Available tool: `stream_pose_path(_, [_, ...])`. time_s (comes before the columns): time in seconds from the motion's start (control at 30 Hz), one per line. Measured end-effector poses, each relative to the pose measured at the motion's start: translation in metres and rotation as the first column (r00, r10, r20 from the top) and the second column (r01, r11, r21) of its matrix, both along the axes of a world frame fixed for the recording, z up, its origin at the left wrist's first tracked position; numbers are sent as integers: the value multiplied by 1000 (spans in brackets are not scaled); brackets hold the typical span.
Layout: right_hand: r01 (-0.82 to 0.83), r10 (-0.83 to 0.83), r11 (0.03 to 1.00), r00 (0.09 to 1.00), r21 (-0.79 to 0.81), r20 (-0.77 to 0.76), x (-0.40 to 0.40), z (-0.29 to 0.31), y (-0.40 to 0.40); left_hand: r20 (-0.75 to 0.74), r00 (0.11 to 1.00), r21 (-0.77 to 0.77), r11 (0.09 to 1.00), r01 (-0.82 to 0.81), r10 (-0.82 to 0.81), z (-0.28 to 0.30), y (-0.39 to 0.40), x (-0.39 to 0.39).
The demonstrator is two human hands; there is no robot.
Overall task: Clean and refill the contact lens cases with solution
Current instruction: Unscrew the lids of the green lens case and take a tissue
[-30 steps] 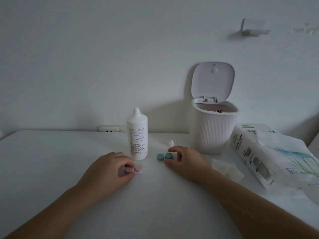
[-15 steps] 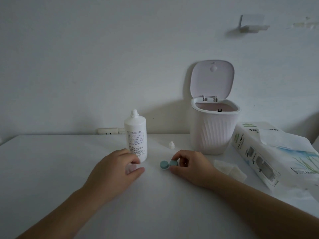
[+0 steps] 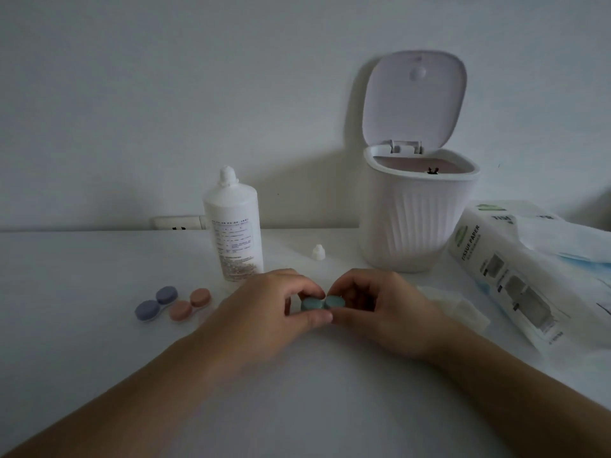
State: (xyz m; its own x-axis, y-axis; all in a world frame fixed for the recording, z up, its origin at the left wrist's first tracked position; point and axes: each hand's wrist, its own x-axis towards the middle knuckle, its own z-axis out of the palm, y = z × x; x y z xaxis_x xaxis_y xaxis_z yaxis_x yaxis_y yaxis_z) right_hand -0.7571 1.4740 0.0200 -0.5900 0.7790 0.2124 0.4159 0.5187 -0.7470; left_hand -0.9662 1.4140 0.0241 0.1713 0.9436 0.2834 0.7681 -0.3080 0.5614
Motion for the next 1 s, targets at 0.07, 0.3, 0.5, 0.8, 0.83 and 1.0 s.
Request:
stream_pose_path(0.07, [-14, 14, 1000, 1000, 6, 12, 1, 3, -1, 43, 999, -10, 1000, 11, -10, 0, 0, -3])
stream_pose_path(0.3, [-41, 36, 998, 995, 54, 88, 0, 5, -3, -2, 998, -31, 998, 59, -59, 1, 0, -11])
stream_pose_path(0.5, [-64, 54, 994, 991, 86, 120, 3, 8, -6, -5, 997, -30, 997, 76, -77, 2, -1, -9])
stream_pose_path(0.8, [-127, 114, 988, 983, 90, 141, 7, 9, -6, 40, 994, -89, 990, 108, -105, 2, 0, -10])
stream_pose_path(0.83, [-134, 120, 986, 982, 96, 144, 7, 9, -6, 39, 993, -93, 989, 113, -110, 1, 0, -10])
stream_pose_path(1.0, [-194, 179, 975, 974, 107, 139, 8, 11, -10, 44, 990, -108, 985, 135, -131, 1, 0, -12])
